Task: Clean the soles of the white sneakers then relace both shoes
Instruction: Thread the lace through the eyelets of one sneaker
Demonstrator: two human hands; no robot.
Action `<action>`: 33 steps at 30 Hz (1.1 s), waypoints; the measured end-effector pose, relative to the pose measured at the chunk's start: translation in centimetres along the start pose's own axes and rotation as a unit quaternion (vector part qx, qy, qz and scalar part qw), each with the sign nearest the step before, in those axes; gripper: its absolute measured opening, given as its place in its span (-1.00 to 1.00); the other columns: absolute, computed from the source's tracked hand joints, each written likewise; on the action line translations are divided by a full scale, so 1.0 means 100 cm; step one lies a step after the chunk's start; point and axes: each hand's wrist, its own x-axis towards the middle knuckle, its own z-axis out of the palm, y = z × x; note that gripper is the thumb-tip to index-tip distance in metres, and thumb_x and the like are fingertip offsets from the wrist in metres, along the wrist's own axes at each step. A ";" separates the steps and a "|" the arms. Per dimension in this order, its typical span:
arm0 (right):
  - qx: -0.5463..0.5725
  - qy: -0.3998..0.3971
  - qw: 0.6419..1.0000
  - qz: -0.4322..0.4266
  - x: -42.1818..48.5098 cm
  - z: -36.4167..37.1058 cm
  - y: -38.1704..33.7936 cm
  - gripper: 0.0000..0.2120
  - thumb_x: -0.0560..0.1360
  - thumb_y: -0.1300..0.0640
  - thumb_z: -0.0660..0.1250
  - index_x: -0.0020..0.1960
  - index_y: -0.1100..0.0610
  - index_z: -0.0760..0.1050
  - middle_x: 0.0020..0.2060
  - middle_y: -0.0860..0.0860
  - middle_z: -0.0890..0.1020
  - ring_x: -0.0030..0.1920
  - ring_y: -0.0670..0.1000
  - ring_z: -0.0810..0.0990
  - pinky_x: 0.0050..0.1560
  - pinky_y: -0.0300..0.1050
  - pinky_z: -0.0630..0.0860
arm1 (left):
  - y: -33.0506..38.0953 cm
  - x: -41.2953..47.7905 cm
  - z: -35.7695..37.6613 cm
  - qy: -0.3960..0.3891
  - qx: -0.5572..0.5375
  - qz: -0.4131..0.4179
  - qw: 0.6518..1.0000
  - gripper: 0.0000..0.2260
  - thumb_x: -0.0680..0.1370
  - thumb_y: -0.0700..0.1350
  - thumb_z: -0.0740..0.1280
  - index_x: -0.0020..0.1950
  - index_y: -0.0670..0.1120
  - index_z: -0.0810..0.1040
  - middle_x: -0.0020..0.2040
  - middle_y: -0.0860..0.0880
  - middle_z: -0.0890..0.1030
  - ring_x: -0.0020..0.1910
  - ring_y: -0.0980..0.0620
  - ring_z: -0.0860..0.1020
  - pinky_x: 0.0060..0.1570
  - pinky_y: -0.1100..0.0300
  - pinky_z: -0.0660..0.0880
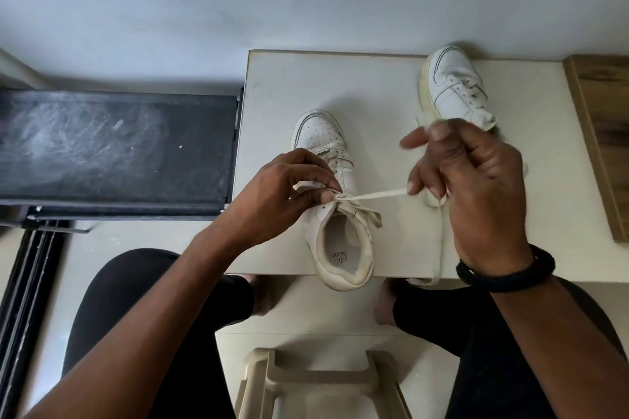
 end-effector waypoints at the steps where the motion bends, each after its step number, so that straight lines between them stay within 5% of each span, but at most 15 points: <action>1: -0.048 -0.035 0.998 -0.013 -0.004 0.000 -0.002 -0.73 0.67 0.10 0.24 -0.12 0.17 0.61 -0.52 -0.13 0.49 -0.51 0.01 0.47 -0.37 -0.03 0.47 | 0.000 0.000 0.000 0.002 -0.005 -0.002 1.000 -0.90 0.59 -0.08 0.47 0.07 0.07 0.74 0.15 0.12 0.61 0.19 0.14 0.57 0.05 0.41 0.43; 5: -0.150 -0.137 0.979 -0.002 -0.016 0.008 0.000 -0.82 0.58 0.02 0.32 -0.10 0.04 0.65 -0.46 -0.13 0.58 -0.49 -0.01 0.51 -0.44 0.08 0.48 | -0.002 0.001 0.000 -0.004 -0.018 -0.012 1.000 -0.90 0.60 -0.10 0.48 0.09 0.04 0.75 0.15 0.12 0.61 0.19 0.14 0.57 0.04 0.32 0.49; 11: -0.221 -0.238 0.941 0.099 -0.021 0.016 0.014 -0.82 0.52 0.22 0.33 -0.17 -0.02 0.59 -0.46 -0.13 0.57 -0.48 -0.13 0.48 -0.36 -0.21 0.43 | -0.002 0.001 -0.002 -0.011 -0.029 -0.020 0.999 -0.89 0.59 -0.09 0.48 0.09 0.04 0.75 0.17 0.09 0.62 0.21 0.11 0.58 0.08 0.21 0.49; 18: -0.294 -0.204 0.929 0.090 -0.021 0.017 0.015 -0.88 0.50 -0.02 0.45 -0.21 -0.06 0.61 -0.48 -0.24 0.53 -0.40 -0.20 0.50 -0.30 -0.36 0.41 | -0.002 0.001 -0.004 -0.018 -0.026 -0.019 0.999 -0.89 0.60 -0.06 0.47 0.10 0.04 0.75 0.19 0.07 0.62 0.20 0.16 0.58 0.08 0.33 0.43; 22: -0.329 -0.145 0.933 0.023 -0.021 0.018 0.015 -0.85 0.49 0.02 0.45 -0.23 0.00 0.56 -0.54 -0.19 0.46 -0.39 -0.16 0.52 -0.32 -0.41 0.31 | -0.002 0.002 -0.004 -0.021 -0.024 -0.017 0.999 -0.88 0.60 -0.02 0.46 0.10 0.06 0.74 0.19 0.08 0.61 0.21 0.16 0.57 0.09 0.30 0.43; 25: -0.333 -0.120 0.935 -0.004 -0.022 0.017 0.017 -0.89 0.51 0.08 0.44 -0.18 0.04 0.57 -0.54 -0.16 0.45 -0.45 -0.05 0.48 -0.23 -0.31 0.28 | -0.003 0.001 -0.003 -0.018 -0.025 -0.016 0.999 -0.89 0.60 -0.03 0.46 0.10 0.07 0.74 0.18 0.09 0.61 0.21 0.14 0.58 0.09 0.27 0.44; 33: -0.368 -0.107 0.924 -0.020 -0.022 0.021 0.025 -0.88 0.49 0.05 0.42 -0.18 -0.01 0.51 -0.49 -0.20 0.48 -0.42 -0.07 0.57 -0.21 -0.10 0.57 | -0.002 0.002 -0.002 -0.014 -0.032 -0.015 0.999 -0.91 0.60 -0.07 0.47 0.07 0.08 0.74 0.16 0.08 0.62 0.19 0.14 0.59 0.08 0.27 0.45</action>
